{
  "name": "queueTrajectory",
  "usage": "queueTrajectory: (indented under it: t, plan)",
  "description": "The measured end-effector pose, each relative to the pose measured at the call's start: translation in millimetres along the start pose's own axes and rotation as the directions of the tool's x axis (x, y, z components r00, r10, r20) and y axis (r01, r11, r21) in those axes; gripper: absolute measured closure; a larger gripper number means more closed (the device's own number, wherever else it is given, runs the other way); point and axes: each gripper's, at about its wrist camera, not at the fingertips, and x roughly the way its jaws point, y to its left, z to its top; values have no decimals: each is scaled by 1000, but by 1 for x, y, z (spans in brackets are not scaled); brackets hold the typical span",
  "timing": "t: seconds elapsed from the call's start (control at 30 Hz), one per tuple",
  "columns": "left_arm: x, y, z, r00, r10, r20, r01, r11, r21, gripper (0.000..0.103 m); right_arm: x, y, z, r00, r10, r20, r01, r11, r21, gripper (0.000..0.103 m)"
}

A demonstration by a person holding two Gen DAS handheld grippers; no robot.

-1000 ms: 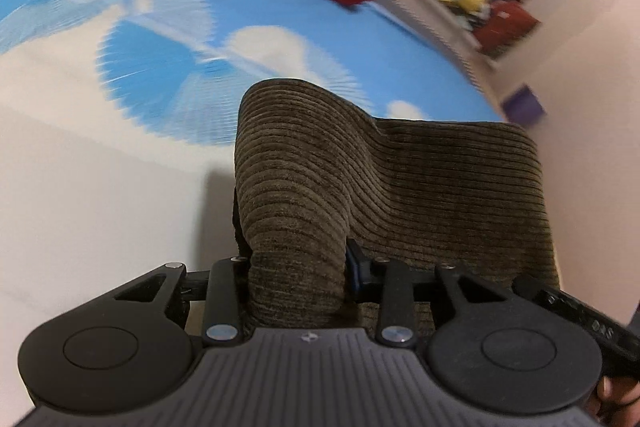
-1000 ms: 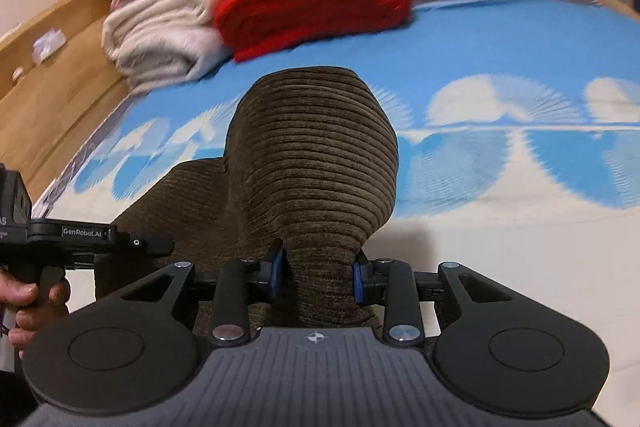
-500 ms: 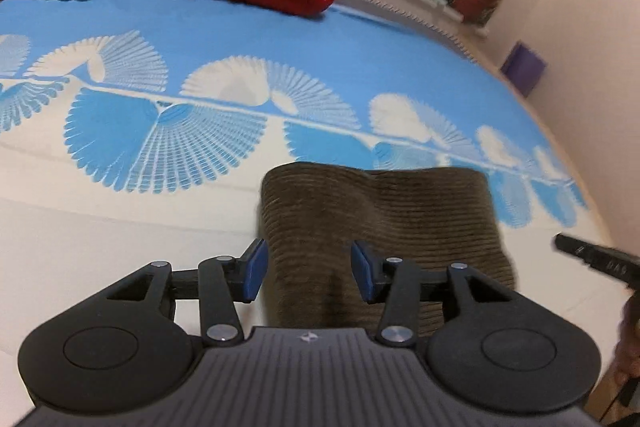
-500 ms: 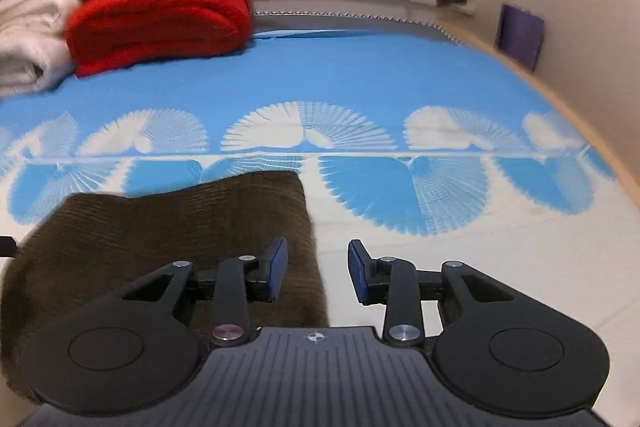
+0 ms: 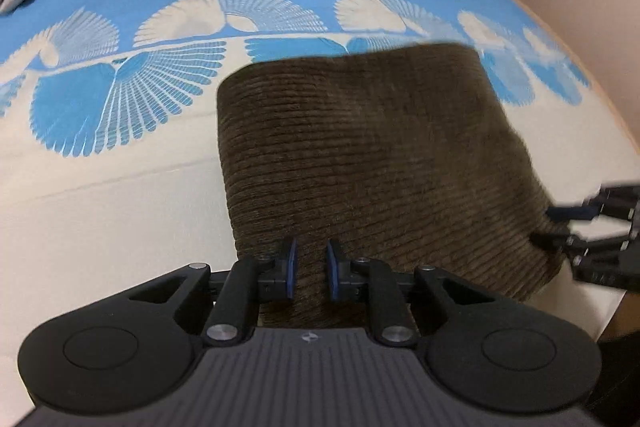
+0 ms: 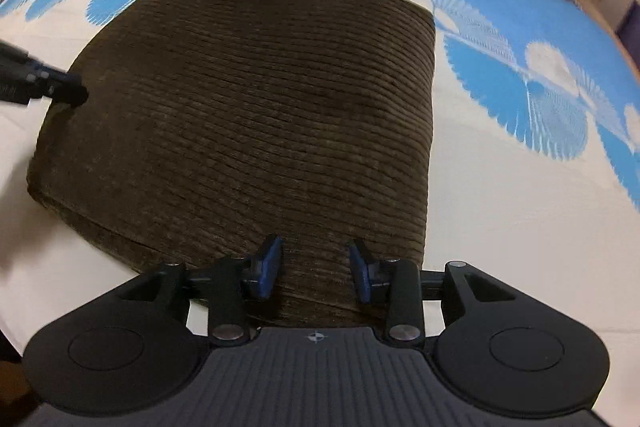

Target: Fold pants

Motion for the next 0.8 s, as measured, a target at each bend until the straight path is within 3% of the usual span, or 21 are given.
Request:
queueTrajectory:
  t: [0.1,0.17,0.23,0.33,0.47,0.57,0.7,0.8]
  plan:
    - [-12,5,2,998,-42,41,44,998,-45,84,-7,-6,3,999,29,25,-30,998,51,64]
    - [-5,11,0,1000,-26,-5,26,998,-49,87,-5,-11,3,999,48,24,-50,996,73,63]
    - [1,13,-3,999,-16,-47,14,999,-49,87,4,-3,0,1000,7,-10,-7,1000,12,55]
    - [-5,8,-1,1000,-4,-31,3,1000,-22,87,4,1,9,1000,-12,-9,12,1000,-23,55]
    - [-10,6,5,1000,22,15,-22,999,-40,87,-22,-18,38,986,15,169,-35,993,116,55]
    - [-13,-3,11,994,65,82,-63,998,-26,87,-23,-32,64,965,-32,262,-20,981,194,54]
    - [-12,-13,17,987,100,129,-98,995,-23,86,4,-40,88,952,-108,287,36,969,246,54]
    - [4,-12,21,991,119,57,-118,993,-27,85,39,-44,99,960,-138,244,69,960,271,54]
